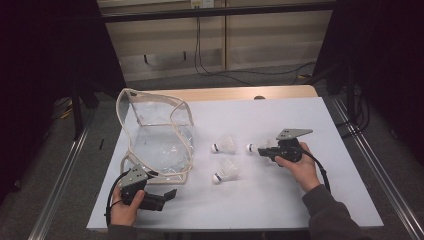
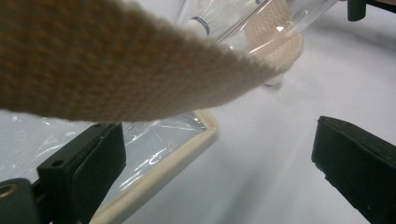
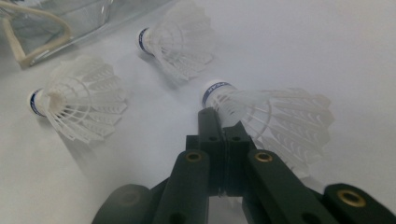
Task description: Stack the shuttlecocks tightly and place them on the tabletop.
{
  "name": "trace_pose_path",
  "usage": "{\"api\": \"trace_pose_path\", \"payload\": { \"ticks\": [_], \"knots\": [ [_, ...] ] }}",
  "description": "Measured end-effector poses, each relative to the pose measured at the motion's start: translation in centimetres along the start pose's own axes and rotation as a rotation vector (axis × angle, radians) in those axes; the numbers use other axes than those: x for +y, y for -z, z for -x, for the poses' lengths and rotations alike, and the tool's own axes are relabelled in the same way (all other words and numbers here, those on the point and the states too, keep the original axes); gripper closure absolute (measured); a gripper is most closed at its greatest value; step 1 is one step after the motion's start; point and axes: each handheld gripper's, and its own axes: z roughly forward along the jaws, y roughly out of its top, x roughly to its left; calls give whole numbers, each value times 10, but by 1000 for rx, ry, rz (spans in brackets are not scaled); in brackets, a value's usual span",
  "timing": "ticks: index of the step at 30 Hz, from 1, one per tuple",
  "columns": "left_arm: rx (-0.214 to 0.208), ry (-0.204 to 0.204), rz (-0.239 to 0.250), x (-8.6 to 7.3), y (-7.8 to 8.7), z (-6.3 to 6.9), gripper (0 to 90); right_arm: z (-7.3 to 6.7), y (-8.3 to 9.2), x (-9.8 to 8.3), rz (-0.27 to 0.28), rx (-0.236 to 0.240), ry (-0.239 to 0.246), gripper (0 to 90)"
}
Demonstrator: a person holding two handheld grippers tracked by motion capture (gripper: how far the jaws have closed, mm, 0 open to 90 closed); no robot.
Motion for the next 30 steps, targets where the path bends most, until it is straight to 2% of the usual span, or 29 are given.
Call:
{"api": "trace_pose_path", "payload": {
  "ticks": [5, 30],
  "knots": [
    [1, 0, 2, 0, 0, 0, 30, 0, -1, 3, 15, 3, 6, 899],
    [-4, 2, 3, 0, 0, 1, 30, -2, -17, 17, 25, 19, 24, 900]
  ]
}}
